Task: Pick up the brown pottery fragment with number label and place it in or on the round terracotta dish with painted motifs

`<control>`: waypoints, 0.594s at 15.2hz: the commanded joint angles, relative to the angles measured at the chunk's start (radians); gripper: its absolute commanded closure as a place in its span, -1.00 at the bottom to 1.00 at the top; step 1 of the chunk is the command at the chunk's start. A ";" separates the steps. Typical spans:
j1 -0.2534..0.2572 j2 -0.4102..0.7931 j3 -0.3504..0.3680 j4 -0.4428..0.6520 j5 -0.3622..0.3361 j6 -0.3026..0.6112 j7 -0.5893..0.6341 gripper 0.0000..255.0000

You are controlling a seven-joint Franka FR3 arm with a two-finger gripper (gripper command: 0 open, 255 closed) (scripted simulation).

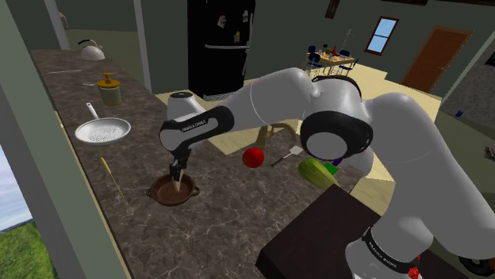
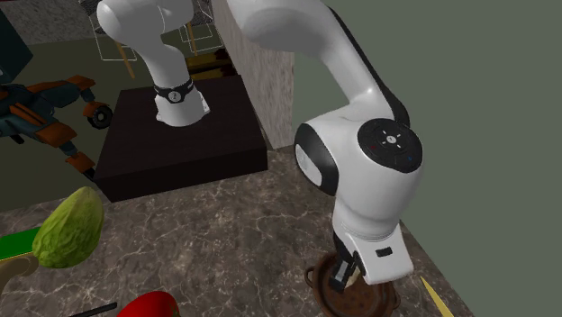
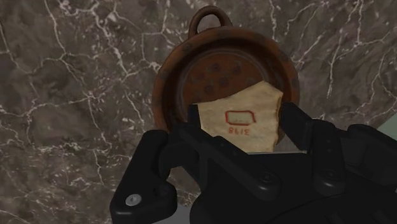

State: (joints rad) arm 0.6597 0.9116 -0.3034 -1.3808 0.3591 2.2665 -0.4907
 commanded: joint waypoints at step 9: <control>-0.021 0.114 0.023 0.066 0.017 0.050 -0.006 1.00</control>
State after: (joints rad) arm 0.6409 1.0111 -0.2831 -1.3235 0.3756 2.3141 -0.4972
